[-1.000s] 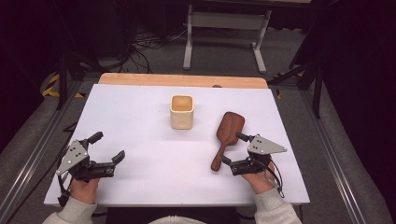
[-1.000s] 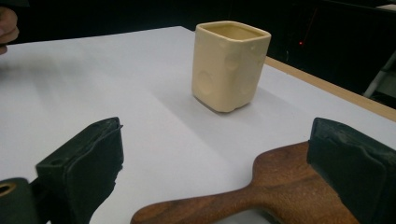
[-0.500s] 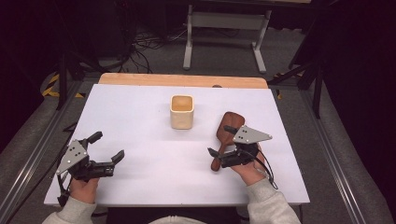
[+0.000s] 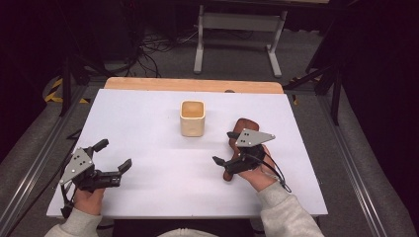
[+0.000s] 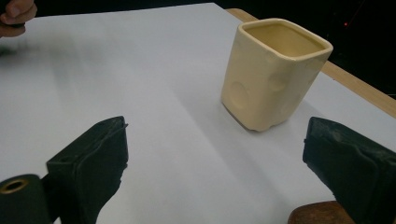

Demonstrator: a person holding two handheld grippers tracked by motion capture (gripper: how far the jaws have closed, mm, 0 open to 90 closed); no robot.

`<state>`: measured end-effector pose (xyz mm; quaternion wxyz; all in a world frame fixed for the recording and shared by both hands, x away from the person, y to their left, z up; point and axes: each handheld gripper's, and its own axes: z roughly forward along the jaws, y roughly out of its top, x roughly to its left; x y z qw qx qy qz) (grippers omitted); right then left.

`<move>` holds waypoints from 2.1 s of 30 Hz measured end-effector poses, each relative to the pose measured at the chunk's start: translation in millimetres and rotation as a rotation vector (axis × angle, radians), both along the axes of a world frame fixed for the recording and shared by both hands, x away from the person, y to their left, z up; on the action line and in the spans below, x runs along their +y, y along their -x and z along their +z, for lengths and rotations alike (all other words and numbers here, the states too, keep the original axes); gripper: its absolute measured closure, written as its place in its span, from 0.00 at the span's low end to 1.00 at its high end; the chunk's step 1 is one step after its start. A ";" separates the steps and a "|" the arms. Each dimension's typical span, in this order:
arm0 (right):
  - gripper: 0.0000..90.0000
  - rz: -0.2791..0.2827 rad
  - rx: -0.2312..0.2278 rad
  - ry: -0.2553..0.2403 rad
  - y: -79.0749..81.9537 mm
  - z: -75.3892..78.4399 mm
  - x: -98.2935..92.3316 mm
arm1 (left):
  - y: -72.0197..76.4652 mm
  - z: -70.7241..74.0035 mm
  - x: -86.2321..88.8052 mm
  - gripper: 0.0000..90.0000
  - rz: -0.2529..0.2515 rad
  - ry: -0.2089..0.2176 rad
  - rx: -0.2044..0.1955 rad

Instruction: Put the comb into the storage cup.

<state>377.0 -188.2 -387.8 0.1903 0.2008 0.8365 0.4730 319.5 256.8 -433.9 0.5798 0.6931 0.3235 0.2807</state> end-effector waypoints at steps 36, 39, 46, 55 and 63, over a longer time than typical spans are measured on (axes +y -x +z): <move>1.00 0.056 0.327 0.417 -24.3 -27.5 17.8 | 0.0 0.2 -0.9 0.01 -0.003 -0.005 0.002; 1.00 0.054 0.341 0.447 -25.5 -29.4 18.0 | -0.1 0.1 -0.9 0.01 -0.003 -0.006 0.003; 1.00 0.042 0.375 0.498 -26.7 -32.1 14.7 | -1.1 -0.3 -1.9 0.01 0.000 -0.014 0.007; 1.00 0.032 0.407 0.554 -23.5 -35.8 9.0 | -0.9 -0.5 -1.5 0.01 0.005 -0.007 0.009; 1.00 -0.012 0.418 0.571 -21.2 -36.0 -9.8 | -1.5 -0.7 -2.0 0.01 0.003 -0.009 0.006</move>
